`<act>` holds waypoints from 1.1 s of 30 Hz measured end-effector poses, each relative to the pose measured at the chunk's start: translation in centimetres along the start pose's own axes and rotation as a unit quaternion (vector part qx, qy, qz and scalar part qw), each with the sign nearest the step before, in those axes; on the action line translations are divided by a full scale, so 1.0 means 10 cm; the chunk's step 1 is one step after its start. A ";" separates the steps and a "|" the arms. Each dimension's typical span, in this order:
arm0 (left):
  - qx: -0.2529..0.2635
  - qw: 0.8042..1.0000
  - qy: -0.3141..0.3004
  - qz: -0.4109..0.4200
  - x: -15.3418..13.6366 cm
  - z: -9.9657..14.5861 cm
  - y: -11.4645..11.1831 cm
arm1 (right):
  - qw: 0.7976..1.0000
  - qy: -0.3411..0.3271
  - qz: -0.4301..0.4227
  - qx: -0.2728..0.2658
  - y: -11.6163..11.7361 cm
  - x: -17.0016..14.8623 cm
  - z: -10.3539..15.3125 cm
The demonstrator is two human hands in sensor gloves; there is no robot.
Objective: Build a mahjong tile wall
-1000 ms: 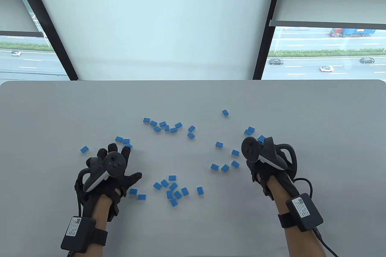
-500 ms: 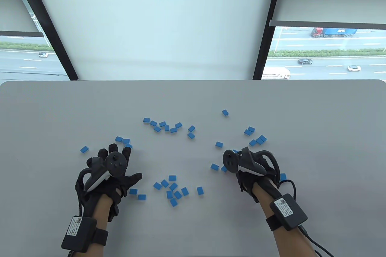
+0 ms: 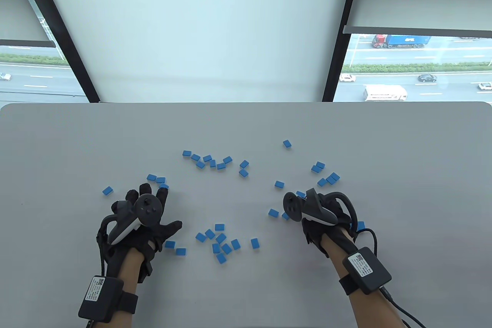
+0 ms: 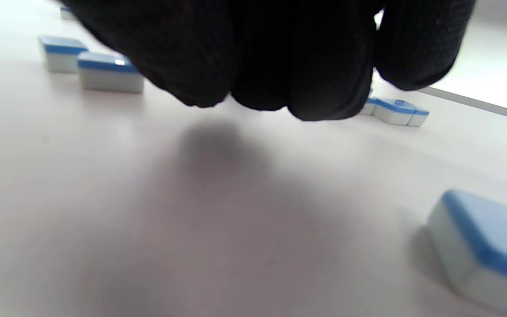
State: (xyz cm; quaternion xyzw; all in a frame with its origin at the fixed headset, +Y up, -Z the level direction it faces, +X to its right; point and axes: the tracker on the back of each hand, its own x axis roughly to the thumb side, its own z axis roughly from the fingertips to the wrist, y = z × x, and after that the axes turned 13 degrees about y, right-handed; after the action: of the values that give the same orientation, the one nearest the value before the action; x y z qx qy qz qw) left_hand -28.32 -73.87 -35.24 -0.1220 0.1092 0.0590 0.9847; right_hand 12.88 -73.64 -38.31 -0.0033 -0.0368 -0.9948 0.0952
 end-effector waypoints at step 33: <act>-0.010 1.000 0.008 -0.023 0.04 0.00 -0.04 | 0.976 0.187 -0.060 0.095 0.37 -1.47 0.21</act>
State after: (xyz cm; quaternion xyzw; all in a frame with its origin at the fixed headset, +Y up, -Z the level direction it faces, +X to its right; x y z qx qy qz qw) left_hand -27.87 -74.24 -35.22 -0.1343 0.1135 0.0367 0.9837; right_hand 28.04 -74.34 -36.13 0.1944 -0.1133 -0.9735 0.0400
